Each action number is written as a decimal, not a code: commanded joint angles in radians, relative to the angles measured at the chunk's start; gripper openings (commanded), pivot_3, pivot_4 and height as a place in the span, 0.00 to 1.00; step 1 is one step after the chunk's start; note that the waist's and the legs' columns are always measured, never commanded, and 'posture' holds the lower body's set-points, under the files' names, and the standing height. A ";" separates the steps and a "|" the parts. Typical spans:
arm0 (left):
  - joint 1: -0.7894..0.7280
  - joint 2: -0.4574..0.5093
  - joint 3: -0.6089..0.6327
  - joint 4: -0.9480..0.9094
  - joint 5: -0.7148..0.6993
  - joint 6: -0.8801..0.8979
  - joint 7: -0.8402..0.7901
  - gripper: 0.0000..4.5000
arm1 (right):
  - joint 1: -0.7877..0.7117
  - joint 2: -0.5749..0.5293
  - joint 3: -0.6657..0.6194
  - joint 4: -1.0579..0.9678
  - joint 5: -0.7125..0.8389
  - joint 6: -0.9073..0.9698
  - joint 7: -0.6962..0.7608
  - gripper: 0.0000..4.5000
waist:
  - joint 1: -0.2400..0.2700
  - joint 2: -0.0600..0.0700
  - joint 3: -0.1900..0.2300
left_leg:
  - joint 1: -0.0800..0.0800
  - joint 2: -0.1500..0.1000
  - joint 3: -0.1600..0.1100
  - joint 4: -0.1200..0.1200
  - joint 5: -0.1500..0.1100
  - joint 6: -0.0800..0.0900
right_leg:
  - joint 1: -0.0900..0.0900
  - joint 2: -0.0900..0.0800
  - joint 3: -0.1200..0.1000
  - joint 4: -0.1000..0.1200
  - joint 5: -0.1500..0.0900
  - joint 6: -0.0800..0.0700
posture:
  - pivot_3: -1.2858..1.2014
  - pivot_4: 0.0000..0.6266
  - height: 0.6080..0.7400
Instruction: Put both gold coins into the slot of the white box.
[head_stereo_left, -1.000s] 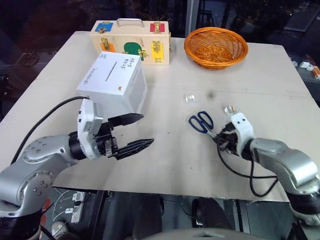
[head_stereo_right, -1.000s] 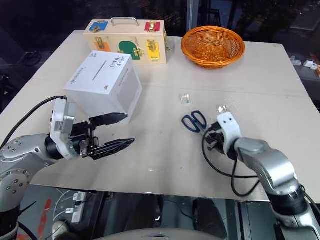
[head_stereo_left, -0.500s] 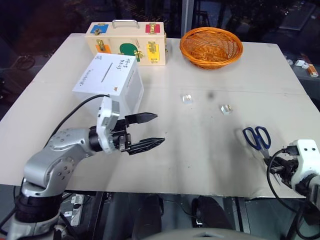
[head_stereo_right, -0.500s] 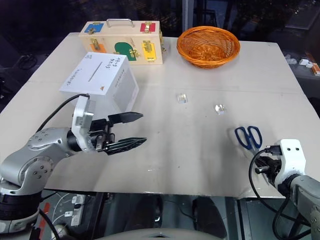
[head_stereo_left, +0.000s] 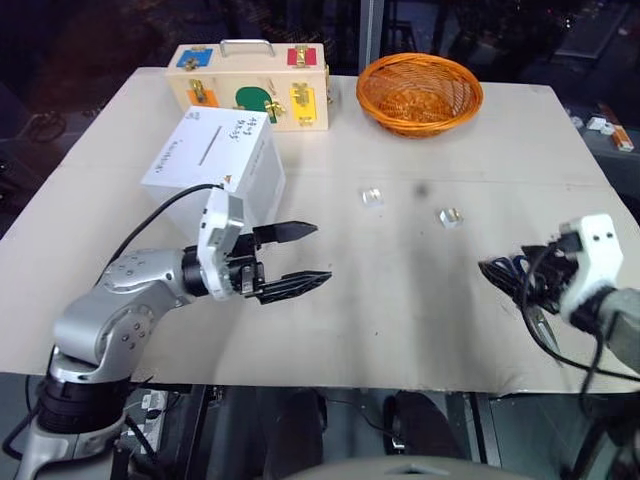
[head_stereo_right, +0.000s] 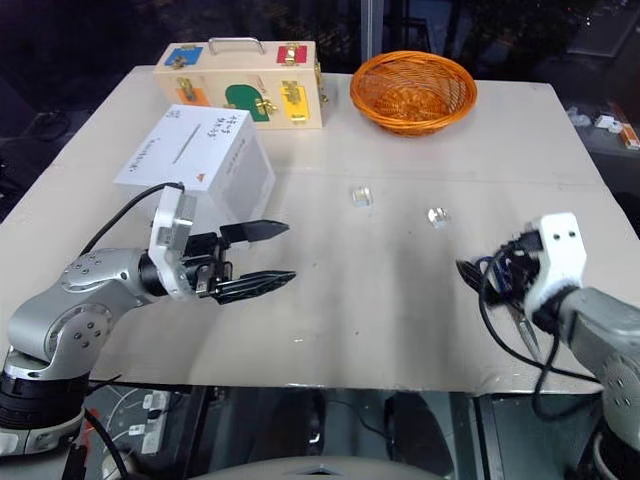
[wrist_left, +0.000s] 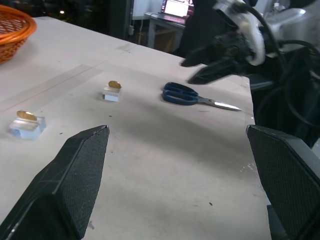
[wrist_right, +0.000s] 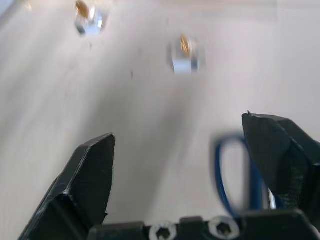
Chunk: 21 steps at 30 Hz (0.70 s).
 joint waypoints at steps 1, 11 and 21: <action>-0.003 0.001 0.021 -0.059 -0.016 0.005 0.033 1.00 | -0.081 0.004 0.118 0.137 -0.090 -0.098 -0.054 0.59 | 0.005 0.000 0.000 | 0.000 0.000 0.000 0.000 0.000 0.000 | 0.000 0.000 -0.001 0.000 0.000 0.000 | 0.52 0.24 0.90; 0.007 -0.013 0.035 -0.131 -0.039 0.043 0.144 1.00 | -0.214 0.035 0.272 0.368 -0.217 -0.252 -0.084 0.59 | 0.007 0.000 0.000 | -0.002 0.000 0.001 -0.002 0.000 0.000 | -0.002 -0.001 0.000 -0.001 0.000 0.000 | 0.52 0.24 0.90; -0.024 0.001 -0.001 -0.150 0.014 0.044 0.197 1.00 | -0.276 0.053 0.307 0.474 -0.247 -0.311 -0.054 0.38 | 0.006 0.000 0.000 | -0.002 0.000 0.001 -0.001 0.000 0.000 | -0.002 0.000 0.000 0.000 0.000 0.000 | 0.52 0.24 0.90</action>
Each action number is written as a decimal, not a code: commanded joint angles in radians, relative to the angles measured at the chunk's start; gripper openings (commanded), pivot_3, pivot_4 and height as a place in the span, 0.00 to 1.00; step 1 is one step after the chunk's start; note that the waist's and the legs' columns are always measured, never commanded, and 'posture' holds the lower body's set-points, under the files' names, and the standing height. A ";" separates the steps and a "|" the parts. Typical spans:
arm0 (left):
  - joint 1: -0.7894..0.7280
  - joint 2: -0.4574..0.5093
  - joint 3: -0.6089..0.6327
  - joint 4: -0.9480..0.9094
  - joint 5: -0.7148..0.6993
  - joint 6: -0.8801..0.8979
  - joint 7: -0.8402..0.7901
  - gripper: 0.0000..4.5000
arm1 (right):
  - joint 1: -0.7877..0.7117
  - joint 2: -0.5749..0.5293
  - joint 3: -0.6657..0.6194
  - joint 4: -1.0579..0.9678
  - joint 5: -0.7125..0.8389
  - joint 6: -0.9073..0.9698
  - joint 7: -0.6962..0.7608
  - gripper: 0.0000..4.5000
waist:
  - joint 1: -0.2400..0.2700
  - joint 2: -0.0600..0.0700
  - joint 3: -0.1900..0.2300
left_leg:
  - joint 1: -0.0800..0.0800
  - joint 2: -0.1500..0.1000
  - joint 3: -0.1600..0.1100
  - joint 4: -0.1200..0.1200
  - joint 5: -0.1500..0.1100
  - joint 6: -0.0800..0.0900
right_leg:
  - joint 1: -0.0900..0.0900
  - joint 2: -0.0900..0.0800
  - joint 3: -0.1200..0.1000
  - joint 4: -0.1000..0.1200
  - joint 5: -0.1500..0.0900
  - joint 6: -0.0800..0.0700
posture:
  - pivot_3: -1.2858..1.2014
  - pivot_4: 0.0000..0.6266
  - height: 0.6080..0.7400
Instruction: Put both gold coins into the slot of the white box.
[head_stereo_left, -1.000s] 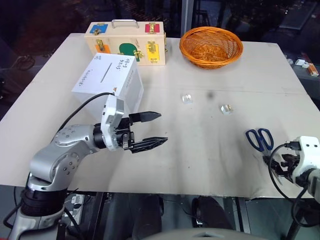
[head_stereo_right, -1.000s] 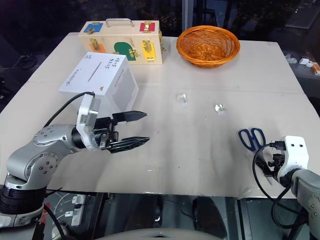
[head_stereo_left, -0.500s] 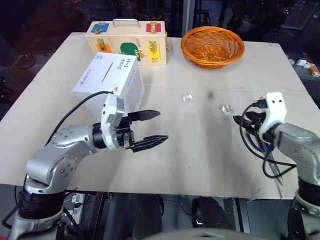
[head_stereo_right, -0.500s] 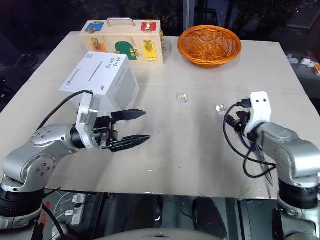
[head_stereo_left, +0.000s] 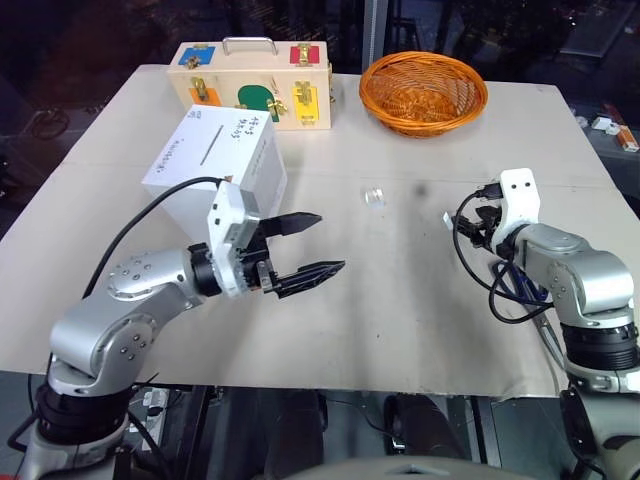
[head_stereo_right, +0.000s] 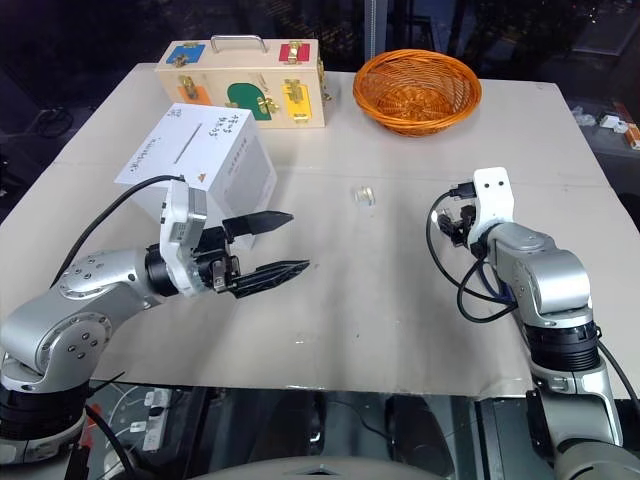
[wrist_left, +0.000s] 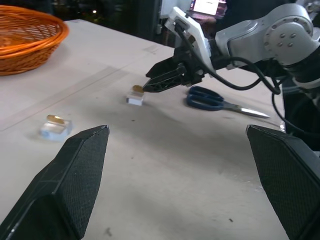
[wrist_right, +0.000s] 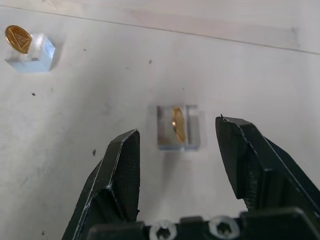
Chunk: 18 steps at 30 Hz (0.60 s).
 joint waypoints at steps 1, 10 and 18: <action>-0.023 0.007 -0.001 -0.029 0.009 -0.014 0.002 1.00 | -0.028 -0.001 0.002 0.018 -0.022 -0.034 0.007 0.31 | 0.000 0.000 0.000 | 0.000 0.000 0.000 0.000 0.000 0.000 | 0.000 0.000 0.000 0.000 0.000 0.000 | 0.52 0.24 0.90; -0.018 0.007 0.014 -0.033 0.005 -0.006 0.001 1.00 | -0.037 0.012 0.019 0.058 -0.043 -0.057 0.011 0.31 | -0.001 0.000 0.000 | 0.000 0.000 0.000 0.000 0.000 0.000 | 0.000 0.000 0.000 0.000 0.000 0.000 | 0.52 0.24 0.90; -0.010 0.001 0.017 -0.037 0.006 -0.011 0.008 1.00 | -0.059 0.022 0.020 0.112 -0.067 -0.087 0.022 0.01 | 0.000 0.000 0.000 | 0.000 0.000 0.000 0.000 0.000 0.000 | 0.000 0.000 0.000 0.000 0.000 0.000 | 0.52 0.24 0.90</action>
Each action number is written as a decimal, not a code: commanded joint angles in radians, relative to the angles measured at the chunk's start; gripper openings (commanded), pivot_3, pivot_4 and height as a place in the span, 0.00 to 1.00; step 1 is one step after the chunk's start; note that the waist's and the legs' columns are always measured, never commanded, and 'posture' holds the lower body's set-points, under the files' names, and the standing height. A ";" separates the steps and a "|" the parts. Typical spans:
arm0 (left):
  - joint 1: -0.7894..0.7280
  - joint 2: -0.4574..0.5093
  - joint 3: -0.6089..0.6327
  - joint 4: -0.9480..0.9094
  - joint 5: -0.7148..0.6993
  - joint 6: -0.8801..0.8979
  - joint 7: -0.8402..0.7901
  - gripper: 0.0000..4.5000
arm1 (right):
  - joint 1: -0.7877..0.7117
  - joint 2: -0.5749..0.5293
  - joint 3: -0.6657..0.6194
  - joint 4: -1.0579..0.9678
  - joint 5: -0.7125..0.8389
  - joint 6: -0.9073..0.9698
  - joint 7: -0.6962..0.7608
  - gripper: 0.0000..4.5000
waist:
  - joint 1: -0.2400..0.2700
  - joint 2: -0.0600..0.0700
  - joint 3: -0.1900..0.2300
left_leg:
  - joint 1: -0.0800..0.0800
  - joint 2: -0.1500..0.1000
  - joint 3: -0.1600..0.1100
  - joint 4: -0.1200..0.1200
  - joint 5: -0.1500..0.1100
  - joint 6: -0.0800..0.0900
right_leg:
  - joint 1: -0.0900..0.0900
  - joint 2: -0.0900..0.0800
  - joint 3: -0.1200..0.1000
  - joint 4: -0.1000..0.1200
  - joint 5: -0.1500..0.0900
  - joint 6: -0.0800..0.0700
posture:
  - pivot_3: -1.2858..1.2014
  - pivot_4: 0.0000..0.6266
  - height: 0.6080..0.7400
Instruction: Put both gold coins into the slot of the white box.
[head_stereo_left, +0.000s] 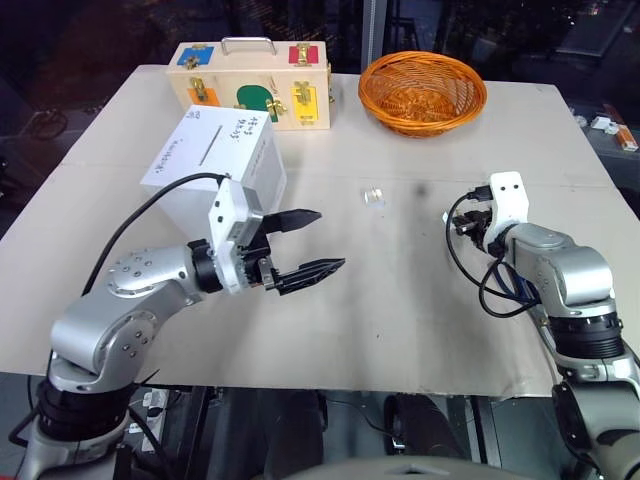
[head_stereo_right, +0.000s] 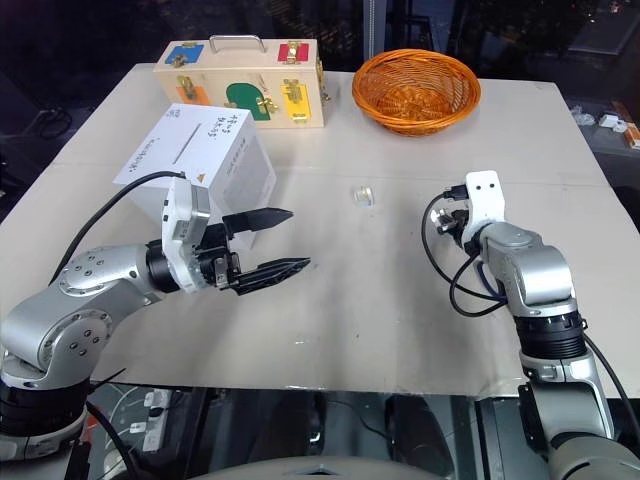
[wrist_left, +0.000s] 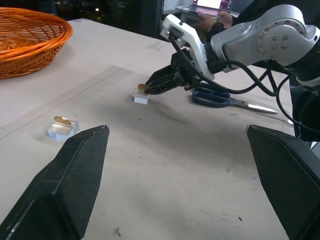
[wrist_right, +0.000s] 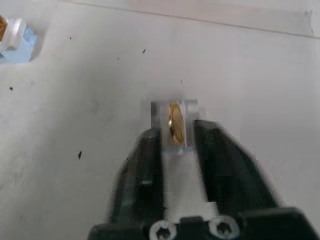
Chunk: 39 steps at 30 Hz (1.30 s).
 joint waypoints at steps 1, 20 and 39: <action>0.003 0.001 0.019 -0.037 -0.009 -0.012 0.008 1.00 | -0.026 0.002 -0.007 -0.003 -0.014 -0.022 0.005 0.01 | 0.000 0.000 0.000 | 0.000 0.000 0.000 0.000 0.000 0.000 | 0.000 0.000 0.000 0.000 0.000 0.000 | 0.52 0.24 0.90; -0.291 -0.103 0.043 0.160 -0.348 0.227 0.166 0.72 | -0.034 -0.018 -0.237 -0.543 0.562 0.211 0.277 0.00 | -0.002 0.001 0.001 | 0.000 0.000 -0.002 0.000 0.000 0.000 | 0.001 0.000 -0.002 0.000 0.000 0.000 | 0.52 0.24 0.90; -0.433 -0.113 -0.052 0.261 -0.335 0.302 -0.056 0.47 | -0.155 -0.070 -0.252 -0.567 1.035 0.226 0.059 0.00 | -0.001 0.001 0.001 | 0.000 0.000 -0.002 0.000 0.000 0.000 | 0.001 0.000 -0.002 0.000 0.000 0.000 | 0.52 0.24 0.90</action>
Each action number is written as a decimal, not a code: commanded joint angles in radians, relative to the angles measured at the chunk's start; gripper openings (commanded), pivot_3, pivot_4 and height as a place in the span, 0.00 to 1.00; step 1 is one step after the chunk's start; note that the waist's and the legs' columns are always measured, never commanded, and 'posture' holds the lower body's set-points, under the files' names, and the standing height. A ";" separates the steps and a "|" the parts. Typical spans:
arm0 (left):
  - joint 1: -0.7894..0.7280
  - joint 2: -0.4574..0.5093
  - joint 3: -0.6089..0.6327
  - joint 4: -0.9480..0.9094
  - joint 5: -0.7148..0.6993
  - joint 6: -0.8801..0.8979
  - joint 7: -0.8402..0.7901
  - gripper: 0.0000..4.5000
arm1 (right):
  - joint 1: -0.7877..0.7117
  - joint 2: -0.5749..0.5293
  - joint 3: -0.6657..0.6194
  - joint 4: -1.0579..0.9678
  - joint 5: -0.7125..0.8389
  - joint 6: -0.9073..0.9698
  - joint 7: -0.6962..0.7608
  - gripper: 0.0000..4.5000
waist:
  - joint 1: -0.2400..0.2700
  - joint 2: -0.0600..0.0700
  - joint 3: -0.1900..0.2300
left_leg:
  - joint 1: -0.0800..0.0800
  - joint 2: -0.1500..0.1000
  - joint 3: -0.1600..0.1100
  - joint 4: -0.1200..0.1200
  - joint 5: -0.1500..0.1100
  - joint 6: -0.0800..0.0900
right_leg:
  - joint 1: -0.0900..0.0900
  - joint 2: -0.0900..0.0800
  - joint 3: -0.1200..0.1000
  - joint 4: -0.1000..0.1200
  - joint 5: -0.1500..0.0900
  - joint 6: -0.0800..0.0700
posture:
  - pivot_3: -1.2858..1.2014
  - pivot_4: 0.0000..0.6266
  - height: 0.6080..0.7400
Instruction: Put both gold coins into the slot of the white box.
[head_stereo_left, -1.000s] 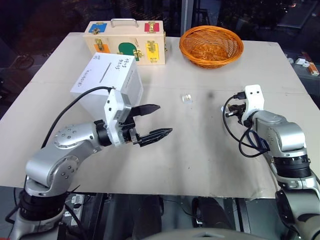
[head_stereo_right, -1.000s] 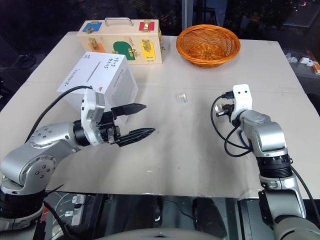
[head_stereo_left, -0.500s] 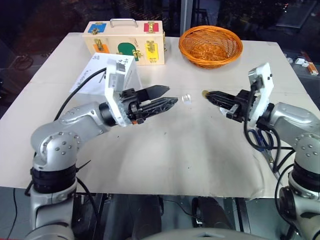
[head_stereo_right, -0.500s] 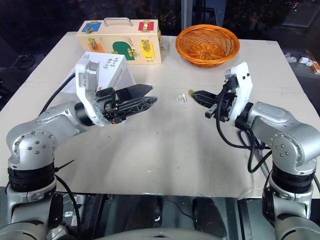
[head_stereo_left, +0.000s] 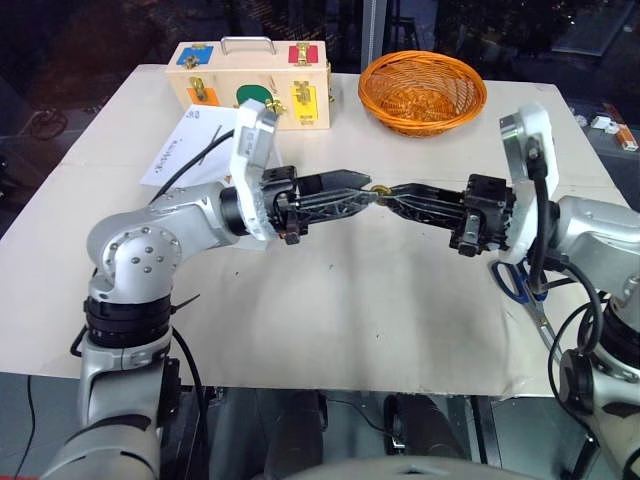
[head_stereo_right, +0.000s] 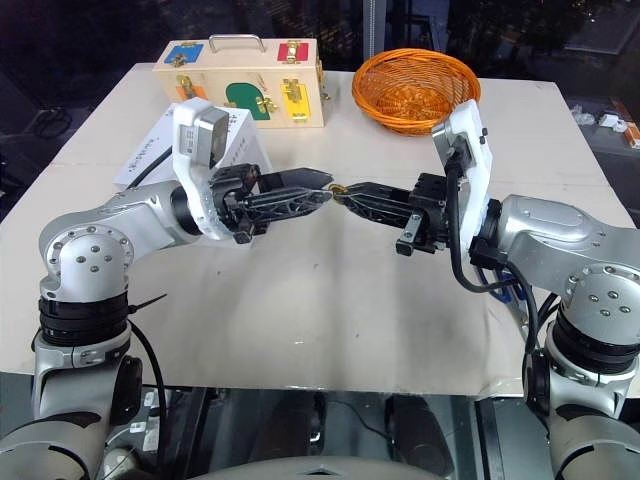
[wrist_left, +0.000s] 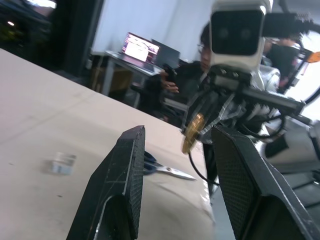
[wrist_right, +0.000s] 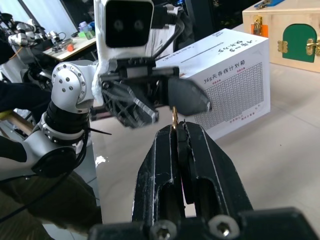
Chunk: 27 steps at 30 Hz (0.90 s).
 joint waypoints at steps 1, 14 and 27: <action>-0.010 0.010 0.009 -0.020 -0.008 0.008 -0.030 0.41 | -0.018 -0.024 0.003 -0.016 0.075 -0.047 -0.040 0.00 | 0.000 0.000 0.000 | 0.000 0.000 0.000 0.000 0.000 0.000 | 0.000 0.000 0.000 0.000 0.000 0.000 | 0.52 0.24 0.90; -0.022 -0.011 0.039 -0.009 -0.055 0.032 -0.025 0.02 | 0.002 -0.124 0.067 -0.002 0.230 -0.134 -0.095 0.00 | 0.001 0.000 0.000 | 0.000 0.000 0.000 0.000 0.000 0.000 | 0.000 0.000 0.000 0.000 0.000 0.000 | 0.52 0.24 0.90; -0.017 0.004 0.057 -0.005 -0.064 0.039 -0.070 0.49 | 0.023 -0.215 0.100 0.011 0.303 -0.213 -0.120 0.00 | 0.001 0.000 0.000 | 0.000 0.000 0.000 0.000 0.000 0.000 | 0.000 0.000 0.000 0.000 0.000 0.000 | 0.52 0.24 0.90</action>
